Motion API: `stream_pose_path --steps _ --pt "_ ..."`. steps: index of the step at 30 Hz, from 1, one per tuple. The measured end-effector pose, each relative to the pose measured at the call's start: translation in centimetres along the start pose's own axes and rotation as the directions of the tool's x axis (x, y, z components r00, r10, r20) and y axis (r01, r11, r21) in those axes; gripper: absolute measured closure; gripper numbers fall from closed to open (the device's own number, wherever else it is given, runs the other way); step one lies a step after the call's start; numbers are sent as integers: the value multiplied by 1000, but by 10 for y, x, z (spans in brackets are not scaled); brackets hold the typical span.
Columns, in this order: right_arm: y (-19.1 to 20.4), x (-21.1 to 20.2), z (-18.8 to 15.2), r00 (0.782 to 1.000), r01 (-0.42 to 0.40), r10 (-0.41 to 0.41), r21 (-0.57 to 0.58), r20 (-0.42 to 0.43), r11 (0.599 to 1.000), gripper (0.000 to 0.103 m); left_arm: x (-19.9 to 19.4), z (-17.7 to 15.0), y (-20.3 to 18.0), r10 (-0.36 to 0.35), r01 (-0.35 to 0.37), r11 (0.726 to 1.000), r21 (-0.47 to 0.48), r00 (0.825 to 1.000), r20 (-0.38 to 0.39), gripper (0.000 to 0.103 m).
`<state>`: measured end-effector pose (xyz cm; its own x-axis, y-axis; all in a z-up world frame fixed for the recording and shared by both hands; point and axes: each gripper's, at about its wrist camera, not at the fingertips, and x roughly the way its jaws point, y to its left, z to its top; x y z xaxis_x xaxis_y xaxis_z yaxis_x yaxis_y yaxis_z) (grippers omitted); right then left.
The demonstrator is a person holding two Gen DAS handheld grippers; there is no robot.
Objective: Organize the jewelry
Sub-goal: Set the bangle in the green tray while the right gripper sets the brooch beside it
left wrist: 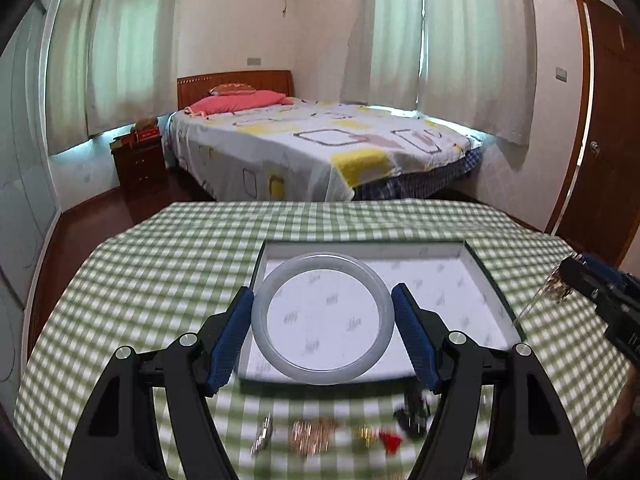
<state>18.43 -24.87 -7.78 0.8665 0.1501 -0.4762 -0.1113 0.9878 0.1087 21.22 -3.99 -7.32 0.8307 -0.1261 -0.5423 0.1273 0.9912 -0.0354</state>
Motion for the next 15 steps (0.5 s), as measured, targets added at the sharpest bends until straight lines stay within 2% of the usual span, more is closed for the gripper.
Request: stream_pose_path --steps 5,9,15 --pt "-8 56 13 999 -3 3 -2 -51 1000 62 46 16 -5 9 -8 1000 14 1000 -20 34" --pt "-21 107 13 990 -14 19 33 -139 999 62 96 18 -6 13 -12 1000 6 995 -101 35" --pt "-36 166 3 964 -7 26 73 -266 997 62 156 9 -3 24 -25 1000 -4 971 -238 35"
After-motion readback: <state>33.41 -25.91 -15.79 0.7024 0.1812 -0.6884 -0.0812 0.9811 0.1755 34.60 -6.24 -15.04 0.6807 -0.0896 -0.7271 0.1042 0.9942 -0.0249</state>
